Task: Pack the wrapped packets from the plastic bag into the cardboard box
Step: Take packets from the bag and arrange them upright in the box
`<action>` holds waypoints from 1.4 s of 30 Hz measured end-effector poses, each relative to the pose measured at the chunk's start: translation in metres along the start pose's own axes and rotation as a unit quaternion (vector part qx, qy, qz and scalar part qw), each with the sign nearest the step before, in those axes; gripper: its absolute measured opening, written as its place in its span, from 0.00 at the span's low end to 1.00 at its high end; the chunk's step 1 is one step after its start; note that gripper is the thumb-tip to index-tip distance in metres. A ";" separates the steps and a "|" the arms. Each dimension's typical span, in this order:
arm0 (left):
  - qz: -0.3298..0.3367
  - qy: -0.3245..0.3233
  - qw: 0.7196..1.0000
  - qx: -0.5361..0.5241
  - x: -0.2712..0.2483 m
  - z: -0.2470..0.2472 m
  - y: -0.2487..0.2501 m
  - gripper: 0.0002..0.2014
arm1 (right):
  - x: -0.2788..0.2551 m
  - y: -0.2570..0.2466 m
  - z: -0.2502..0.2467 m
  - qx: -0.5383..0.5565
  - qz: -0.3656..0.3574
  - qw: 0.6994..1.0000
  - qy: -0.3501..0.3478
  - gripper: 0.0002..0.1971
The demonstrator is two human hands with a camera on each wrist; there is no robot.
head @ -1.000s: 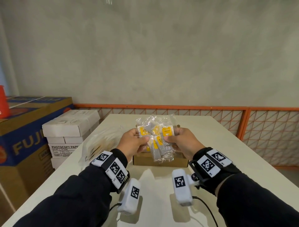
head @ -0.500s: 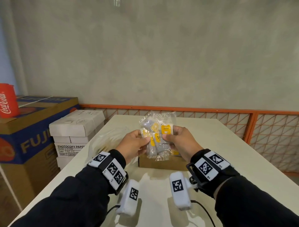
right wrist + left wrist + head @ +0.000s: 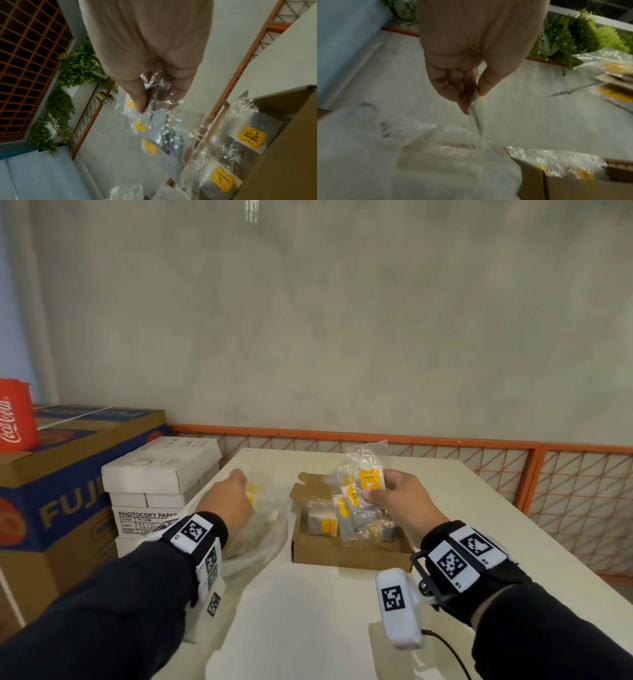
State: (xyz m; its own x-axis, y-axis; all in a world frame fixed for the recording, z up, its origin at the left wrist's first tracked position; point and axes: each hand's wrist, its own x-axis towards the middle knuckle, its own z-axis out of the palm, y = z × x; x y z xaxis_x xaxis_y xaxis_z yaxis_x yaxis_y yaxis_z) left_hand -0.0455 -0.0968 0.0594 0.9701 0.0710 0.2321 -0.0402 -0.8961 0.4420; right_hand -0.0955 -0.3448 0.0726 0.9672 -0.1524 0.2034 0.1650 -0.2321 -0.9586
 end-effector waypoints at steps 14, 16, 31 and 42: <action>-0.039 -0.005 0.994 0.099 0.014 0.021 -0.017 0.32 | -0.004 0.000 -0.015 -0.069 -0.023 0.997 -0.035 0.07; -0.070 -0.045 0.991 0.107 0.019 0.020 -0.022 0.39 | -0.004 -0.001 -0.016 -0.071 -0.023 0.996 -0.043 0.08; 0.093 -0.224 0.898 -0.368 -0.023 0.003 0.075 0.13 | -0.007 -0.008 -0.020 -0.057 -0.009 0.967 -0.249 0.09; 0.110 -0.224 0.886 -0.391 -0.023 0.026 0.067 0.06 | -0.003 0.005 -0.027 -0.032 -0.014 0.989 -0.141 0.07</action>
State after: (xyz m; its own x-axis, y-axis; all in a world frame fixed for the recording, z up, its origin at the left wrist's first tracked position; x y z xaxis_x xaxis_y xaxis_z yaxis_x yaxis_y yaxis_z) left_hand -0.0646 -0.1701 0.0607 0.9092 -0.4047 0.0977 -0.2233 -0.2759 0.9349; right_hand -0.1029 -0.3717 0.0729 0.9794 0.1271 0.1569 0.1883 -0.2938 -0.9371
